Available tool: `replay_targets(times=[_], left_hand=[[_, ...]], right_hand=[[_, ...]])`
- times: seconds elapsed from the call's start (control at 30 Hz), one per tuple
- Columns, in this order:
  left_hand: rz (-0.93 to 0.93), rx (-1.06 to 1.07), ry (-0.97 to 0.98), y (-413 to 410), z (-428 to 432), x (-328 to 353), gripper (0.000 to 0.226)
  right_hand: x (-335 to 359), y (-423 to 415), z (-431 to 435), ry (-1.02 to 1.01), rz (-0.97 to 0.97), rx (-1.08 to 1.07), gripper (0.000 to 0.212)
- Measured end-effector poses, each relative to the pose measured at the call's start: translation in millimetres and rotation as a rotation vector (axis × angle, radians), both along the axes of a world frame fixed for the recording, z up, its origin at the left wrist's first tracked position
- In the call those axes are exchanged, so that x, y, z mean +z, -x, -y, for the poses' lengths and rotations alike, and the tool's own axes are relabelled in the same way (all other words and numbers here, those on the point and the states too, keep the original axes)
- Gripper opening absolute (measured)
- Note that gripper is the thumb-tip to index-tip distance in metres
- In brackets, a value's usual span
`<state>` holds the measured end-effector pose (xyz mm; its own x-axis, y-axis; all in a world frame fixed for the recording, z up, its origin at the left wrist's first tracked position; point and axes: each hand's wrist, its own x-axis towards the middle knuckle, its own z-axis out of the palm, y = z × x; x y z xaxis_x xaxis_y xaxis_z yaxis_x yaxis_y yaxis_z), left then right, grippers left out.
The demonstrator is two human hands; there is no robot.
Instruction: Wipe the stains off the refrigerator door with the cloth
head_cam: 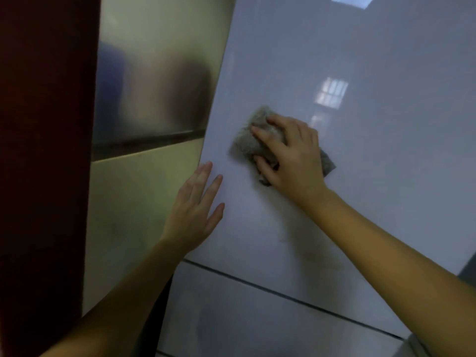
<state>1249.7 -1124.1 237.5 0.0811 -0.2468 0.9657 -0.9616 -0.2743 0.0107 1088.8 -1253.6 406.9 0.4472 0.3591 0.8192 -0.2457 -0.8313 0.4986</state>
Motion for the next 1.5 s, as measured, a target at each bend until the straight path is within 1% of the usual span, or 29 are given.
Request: replay_targets(times=[0.1,0.23,0.3,0.4,0.57,0.63,0.7,0.87,0.93,0.97,1.07,1.17,1.23,1.3,1.37,1.43,1.5], left_hand=[[-0.005,-0.008,0.027,-0.6,6.4,-3.3,0.060],[-0.002,-0.019,0.049,-0.2,10.3,-9.2,0.059],[-0.002,0.011,0.047,4.2,12.4,-12.7,0.059],[0.032,0.027,0.029,19.2,20.4,-16.4,0.059],[0.059,-0.041,0.027,50.8,40.4,-4.6,0.057],[0.080,-0.058,0.026,58.0,45.1,3.1,0.057],[0.097,-0.062,0.020,62.3,48.0,8.8,0.057],[0.127,-0.060,-0.016,68.6,50.4,11.7,0.058],[0.145,-0.063,-0.029,70.2,50.0,11.5,0.058],[0.159,-0.059,-0.032,70.7,50.1,12.0,0.057],[0.184,-0.057,-0.049,72.7,52.1,17.2,0.057],[0.199,-0.099,-0.050,79.6,55.7,26.3,0.056],[0.254,-0.113,-0.062,84.8,59.6,32.5,0.054],[0.306,-0.111,-0.090,87.9,65.3,37.3,0.054],[0.331,-0.078,-0.100,88.4,71.0,39.1,0.054],[0.325,-0.056,-0.089,88.3,75.0,37.1,0.055],[0.302,-0.057,-0.078,90.6,77.2,33.9,0.056]], right_hand=[[-54.0,8.4,8.4,0.080,-0.125,0.049,0.041],[-148.2,57.1,40.6,0.212,-0.358,0.032,0.041],[-172.3,83.4,54.0,0.221,-0.389,0.006,0.040],[-155.8,103.0,60.9,0.158,-0.280,-0.030,0.035],[-76.9,118.7,64.1,-0.113,0.131,-0.086,0.045],[-65.6,122.5,65.1,-0.195,0.221,-0.076,0.047],[-76.4,122.0,65.8,-0.164,0.187,-0.081,0.048],[-159.8,136.5,75.5,0.042,-0.171,-0.072,0.039],[-182.6,151.2,81.8,0.046,-0.211,-0.079,0.035],[-184.9,158.0,84.7,0.025,-0.190,-0.085,0.036],[-161.9,171.3,90.2,-0.099,-0.010,-0.127,0.043],[-127.0,179.0,91.9,-0.292,0.299,-0.138,0.048],[-114.4,179.0,91.2,-0.442,0.491,-0.121,0.049],[-115.2,171.1,86.3,-0.518,0.582,-0.108,0.050],[-127.5,159.7,80.3,-0.516,0.543,-0.094,0.051],[-146.3,149.9,74.3,-0.461,0.406,-0.083,0.050],[-167.4,143.4,72.1,-0.360,0.258,-0.103,0.048]])
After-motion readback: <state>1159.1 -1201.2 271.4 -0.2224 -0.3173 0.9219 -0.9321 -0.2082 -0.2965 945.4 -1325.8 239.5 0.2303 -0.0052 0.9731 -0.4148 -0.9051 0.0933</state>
